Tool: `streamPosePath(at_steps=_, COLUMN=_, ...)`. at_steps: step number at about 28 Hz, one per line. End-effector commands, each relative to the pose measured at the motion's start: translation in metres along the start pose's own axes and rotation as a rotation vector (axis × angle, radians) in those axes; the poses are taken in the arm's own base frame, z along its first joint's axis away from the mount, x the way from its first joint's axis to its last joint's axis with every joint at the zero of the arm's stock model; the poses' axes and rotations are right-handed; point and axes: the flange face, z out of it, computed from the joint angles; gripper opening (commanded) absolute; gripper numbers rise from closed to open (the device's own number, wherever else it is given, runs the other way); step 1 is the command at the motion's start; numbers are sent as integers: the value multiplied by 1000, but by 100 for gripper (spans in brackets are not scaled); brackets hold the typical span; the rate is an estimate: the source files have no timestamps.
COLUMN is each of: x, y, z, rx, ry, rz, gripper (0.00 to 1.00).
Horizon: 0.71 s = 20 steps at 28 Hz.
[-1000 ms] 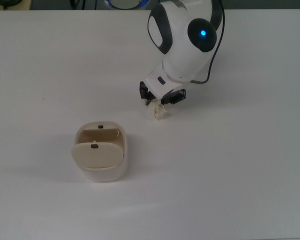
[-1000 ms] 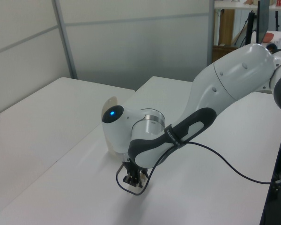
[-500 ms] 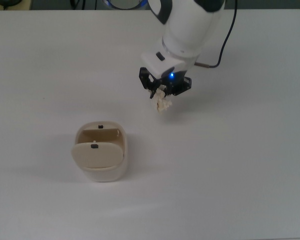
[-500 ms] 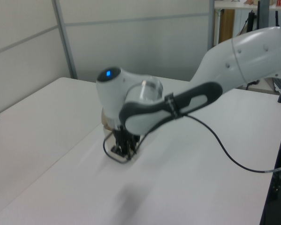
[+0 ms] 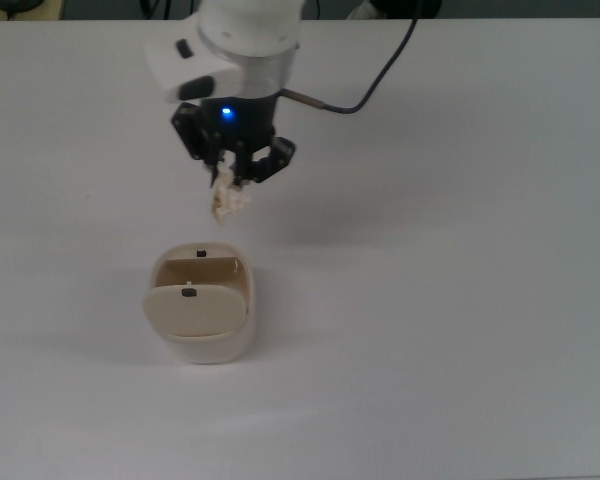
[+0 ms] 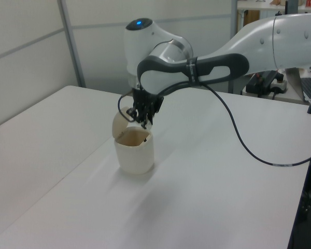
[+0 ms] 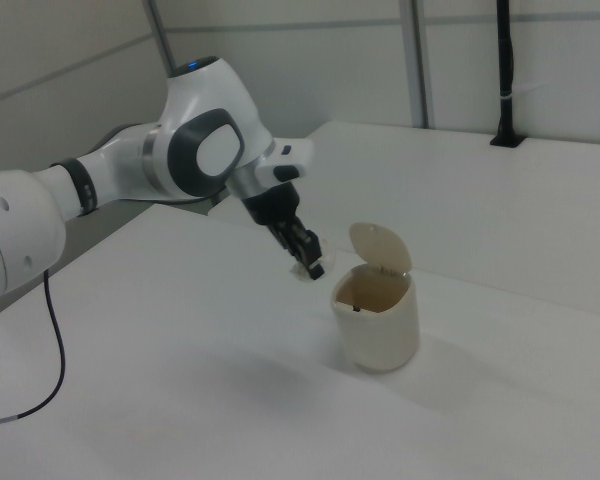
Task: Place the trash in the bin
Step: 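Lift the paper ball and carry it above the cream bin opening, then lower the paper ball into the bin and open the gripper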
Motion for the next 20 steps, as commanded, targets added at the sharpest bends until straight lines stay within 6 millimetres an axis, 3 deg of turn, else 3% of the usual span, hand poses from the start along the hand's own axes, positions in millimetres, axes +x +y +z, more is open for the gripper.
streamPosePath(at_steps=1, x=26, y=17, z=3, rx=35, ry=58, rz=46, gripper=3)
streamPosePath(at_steps=5, x=40, y=27, z=14, rx=50, ry=104, rz=90, gripper=8)
streamPosePath(at_steps=6, x=43, y=29, z=18, rx=51, ry=111, rz=102, gripper=13)
streamPosePath(at_steps=8, x=49, y=27, z=26, rx=52, ry=127, rz=134, gripper=75)
streamPosePath(at_steps=9, x=49, y=28, z=30, rx=46, ry=125, rz=144, gripper=100)
streamPosePath(at_steps=20, x=42, y=9, z=30, rx=-4, ry=142, rz=154, gripper=100)
